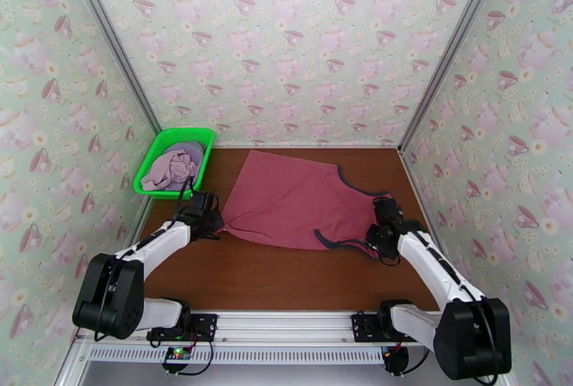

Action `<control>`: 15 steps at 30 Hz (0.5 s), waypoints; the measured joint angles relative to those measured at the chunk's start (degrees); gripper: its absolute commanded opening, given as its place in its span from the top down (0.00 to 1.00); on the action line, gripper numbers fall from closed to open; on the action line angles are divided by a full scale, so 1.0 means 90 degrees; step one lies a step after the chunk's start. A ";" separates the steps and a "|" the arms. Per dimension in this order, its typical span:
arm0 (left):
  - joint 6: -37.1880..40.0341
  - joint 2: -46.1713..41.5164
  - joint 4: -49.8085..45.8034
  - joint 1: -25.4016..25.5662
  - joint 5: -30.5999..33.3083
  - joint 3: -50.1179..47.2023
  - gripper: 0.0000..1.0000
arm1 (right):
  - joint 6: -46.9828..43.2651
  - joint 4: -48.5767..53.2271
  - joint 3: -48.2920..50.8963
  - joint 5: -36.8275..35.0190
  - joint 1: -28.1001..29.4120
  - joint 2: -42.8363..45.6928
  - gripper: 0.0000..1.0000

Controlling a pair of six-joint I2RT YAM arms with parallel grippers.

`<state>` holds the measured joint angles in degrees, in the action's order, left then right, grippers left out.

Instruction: Fold and stack the mixed laundry pile

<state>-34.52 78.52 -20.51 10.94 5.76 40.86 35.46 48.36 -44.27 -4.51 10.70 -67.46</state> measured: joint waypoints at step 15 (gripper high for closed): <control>0.0000 -0.0010 -0.0146 -0.0029 0.0121 0.0007 1.00 | -0.1511 -0.1564 -0.1443 0.1829 0.2067 -0.2858 0.48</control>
<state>-34.52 78.43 -21.82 10.68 6.85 40.93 21.87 34.28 -57.25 11.94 29.30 -93.19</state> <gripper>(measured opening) 0.060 0.532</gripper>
